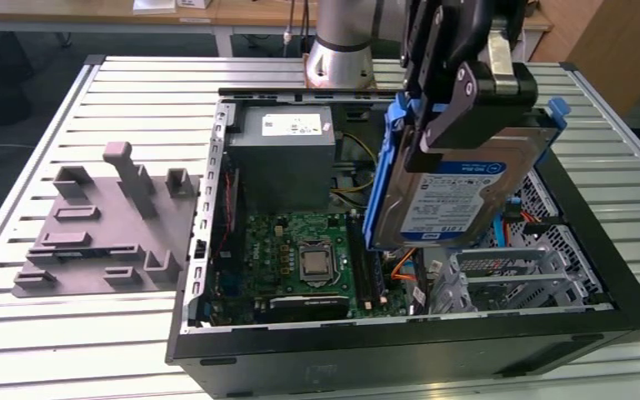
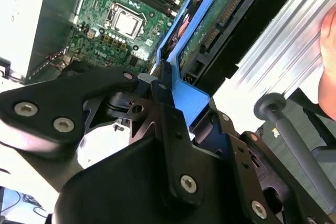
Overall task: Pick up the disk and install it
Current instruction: 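Insert the disk into the insertion slot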
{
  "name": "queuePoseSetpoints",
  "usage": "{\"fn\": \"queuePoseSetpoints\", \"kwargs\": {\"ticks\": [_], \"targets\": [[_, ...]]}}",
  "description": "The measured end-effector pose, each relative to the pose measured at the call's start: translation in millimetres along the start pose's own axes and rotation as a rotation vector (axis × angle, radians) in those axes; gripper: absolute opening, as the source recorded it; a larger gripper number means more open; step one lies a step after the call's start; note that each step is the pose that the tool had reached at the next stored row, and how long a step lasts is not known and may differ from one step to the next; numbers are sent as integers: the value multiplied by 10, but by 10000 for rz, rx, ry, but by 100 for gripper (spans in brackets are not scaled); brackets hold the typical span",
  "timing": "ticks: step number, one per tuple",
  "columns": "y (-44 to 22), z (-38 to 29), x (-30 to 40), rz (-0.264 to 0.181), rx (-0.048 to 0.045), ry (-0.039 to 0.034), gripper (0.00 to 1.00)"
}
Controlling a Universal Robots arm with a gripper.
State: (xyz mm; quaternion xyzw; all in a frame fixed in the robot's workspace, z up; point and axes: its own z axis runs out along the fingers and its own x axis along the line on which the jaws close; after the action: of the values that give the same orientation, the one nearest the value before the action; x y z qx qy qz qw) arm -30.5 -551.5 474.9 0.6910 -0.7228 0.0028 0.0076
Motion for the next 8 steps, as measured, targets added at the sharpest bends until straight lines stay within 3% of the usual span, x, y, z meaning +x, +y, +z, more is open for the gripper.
{"fn": "queuePoseSetpoints", "kwargs": {"ticks": [8], "targets": [[-174, 37, 6, 0, 0, 0, 36]]}}
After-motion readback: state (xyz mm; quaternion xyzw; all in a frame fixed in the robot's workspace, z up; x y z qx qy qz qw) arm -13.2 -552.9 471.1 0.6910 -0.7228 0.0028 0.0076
